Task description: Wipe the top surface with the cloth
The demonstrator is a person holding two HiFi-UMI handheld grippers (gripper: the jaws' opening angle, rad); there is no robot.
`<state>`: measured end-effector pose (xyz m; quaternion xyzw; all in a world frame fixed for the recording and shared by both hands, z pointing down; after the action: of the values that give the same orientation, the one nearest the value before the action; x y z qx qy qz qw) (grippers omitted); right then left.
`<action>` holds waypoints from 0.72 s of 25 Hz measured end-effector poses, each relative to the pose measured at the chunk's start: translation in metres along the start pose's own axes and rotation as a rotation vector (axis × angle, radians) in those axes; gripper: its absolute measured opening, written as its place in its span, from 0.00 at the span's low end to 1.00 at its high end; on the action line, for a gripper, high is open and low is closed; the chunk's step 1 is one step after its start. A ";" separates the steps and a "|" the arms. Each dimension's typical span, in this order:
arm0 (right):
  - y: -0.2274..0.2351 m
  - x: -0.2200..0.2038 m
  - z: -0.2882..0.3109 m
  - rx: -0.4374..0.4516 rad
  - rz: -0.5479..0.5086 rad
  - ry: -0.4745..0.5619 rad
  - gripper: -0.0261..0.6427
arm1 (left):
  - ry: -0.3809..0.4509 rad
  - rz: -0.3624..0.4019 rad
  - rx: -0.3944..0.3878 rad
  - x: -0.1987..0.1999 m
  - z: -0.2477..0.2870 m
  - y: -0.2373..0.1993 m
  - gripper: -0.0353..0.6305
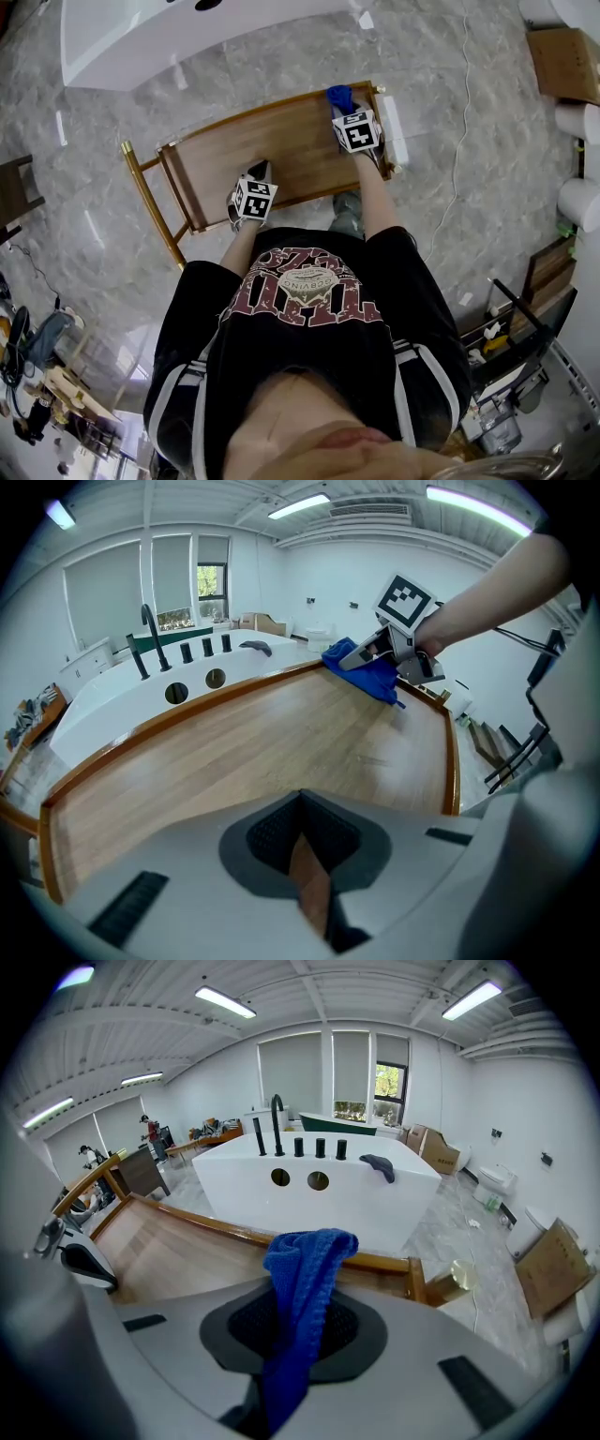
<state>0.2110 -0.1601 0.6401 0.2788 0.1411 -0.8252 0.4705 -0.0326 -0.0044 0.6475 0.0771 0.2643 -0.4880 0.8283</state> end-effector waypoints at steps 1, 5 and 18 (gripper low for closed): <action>0.003 -0.001 -0.001 -0.005 0.002 0.000 0.13 | 0.002 -0.002 0.000 0.000 0.000 0.001 0.12; 0.015 -0.004 -0.003 -0.027 0.008 0.003 0.13 | 0.011 -0.003 0.003 0.000 0.002 0.003 0.12; 0.048 -0.003 -0.007 -0.160 -0.052 -0.039 0.13 | 0.023 -0.025 0.009 0.002 0.005 -0.002 0.12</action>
<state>0.2558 -0.1796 0.6380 0.2201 0.2047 -0.8286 0.4722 -0.0321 -0.0090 0.6508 0.0831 0.2727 -0.4984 0.8187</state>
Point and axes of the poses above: the fingertips, and each gripper's own axes: z forward along the fingers, y to its right, x out of its top, the point moved 8 cm from there along -z, backward along the fingers, and after that the axes turned 1 degree about -x, right-handed, at the moved point
